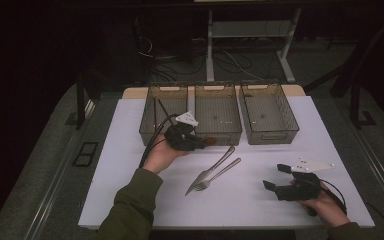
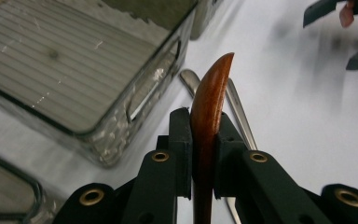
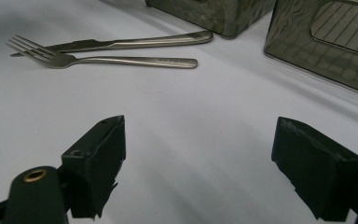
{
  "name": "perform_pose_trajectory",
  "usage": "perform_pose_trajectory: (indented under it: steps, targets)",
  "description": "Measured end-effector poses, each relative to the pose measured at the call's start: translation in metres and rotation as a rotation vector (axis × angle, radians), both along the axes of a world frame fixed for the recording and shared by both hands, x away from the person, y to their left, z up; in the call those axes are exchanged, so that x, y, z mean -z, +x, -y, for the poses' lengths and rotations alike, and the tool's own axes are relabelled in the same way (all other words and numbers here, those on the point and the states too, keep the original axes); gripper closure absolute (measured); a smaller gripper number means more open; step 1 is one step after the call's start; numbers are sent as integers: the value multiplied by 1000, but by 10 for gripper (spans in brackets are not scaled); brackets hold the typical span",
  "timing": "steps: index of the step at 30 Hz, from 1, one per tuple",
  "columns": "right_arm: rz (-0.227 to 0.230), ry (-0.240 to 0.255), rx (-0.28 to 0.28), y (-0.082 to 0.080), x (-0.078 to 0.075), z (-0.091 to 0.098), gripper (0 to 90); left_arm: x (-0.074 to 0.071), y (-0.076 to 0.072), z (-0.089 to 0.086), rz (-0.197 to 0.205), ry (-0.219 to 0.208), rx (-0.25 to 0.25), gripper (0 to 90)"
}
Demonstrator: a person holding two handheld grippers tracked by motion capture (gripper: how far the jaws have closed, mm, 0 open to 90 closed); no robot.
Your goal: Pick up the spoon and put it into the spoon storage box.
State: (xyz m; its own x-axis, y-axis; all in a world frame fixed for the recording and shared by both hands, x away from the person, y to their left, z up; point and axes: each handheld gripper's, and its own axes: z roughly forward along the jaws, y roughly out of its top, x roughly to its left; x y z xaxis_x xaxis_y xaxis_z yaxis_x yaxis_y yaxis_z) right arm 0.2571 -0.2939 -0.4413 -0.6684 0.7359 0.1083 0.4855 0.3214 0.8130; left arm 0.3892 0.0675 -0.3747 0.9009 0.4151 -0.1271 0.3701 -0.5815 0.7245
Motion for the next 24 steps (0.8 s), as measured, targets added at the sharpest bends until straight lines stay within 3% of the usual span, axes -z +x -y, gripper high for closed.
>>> perform_pose_trajectory:
  steps: [13,24]
  targets:
    - [2,4,4,-1,-1,0,168,-24,26,23,36,-22,-33,799]
    - [9,15,20,-2,-2,1,168,-41,56,49,64,-33,-40,799]
